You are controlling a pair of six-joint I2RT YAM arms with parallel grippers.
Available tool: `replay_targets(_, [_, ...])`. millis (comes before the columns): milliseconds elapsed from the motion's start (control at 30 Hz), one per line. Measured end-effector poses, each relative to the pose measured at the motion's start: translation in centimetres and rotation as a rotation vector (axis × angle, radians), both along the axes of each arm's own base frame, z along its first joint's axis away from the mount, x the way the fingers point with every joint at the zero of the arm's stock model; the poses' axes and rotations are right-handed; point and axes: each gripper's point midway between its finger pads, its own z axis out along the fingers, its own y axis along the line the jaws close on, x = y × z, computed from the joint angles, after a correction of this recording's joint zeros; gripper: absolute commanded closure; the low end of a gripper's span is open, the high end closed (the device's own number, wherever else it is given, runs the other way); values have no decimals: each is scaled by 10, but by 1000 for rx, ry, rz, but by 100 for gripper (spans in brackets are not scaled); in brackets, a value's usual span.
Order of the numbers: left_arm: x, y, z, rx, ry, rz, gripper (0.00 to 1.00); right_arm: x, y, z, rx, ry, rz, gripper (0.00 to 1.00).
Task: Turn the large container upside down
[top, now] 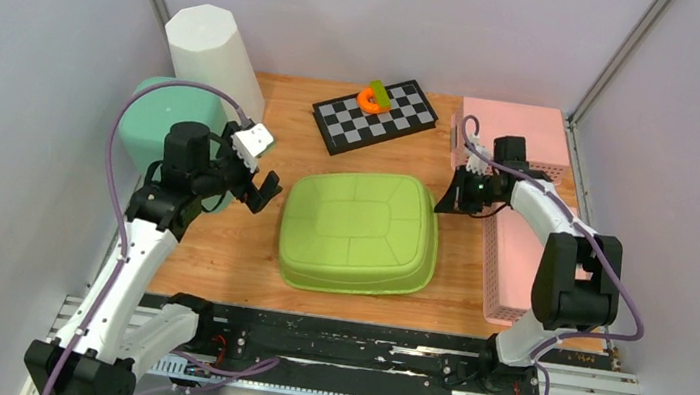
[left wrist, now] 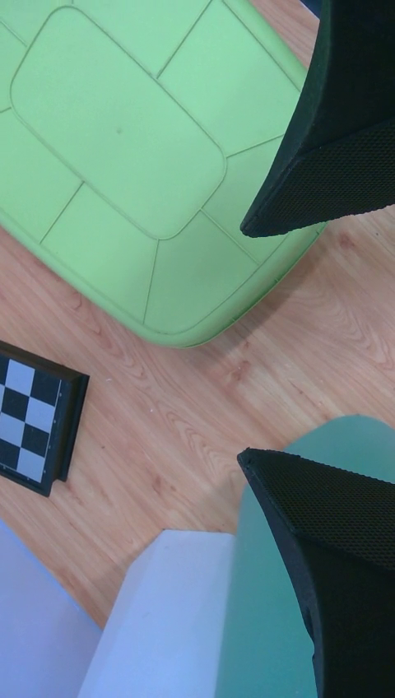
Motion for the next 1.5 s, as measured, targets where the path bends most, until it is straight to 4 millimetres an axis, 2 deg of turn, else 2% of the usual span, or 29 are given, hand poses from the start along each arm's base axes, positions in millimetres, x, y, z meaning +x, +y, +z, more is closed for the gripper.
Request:
replay_targets(400, [-3,-3,-12,4,24,-26,0,4,5,-12,-6,-26,-18,97])
replay_targets(800, [-4,-7,-16,-5,42,-47,0,7,5,-11,-11,-44,-18,97])
replay_targets(967, [-5,-8,-18,-8,48,-55,0,8,5,1,-9,-84,-12,83])
replay_targets(1267, [-6,-9,-19,-13,52,-64,0,4,8,45,18,-237,38,62])
replay_targets(1433, [-7,-10,-19,-13,51,-65,0,-1,13,64,51,-297,79,46])
replay_targets(1500, [-7,-9,-19,-14,49,-65,0,-4,18,69,73,-309,106,42])
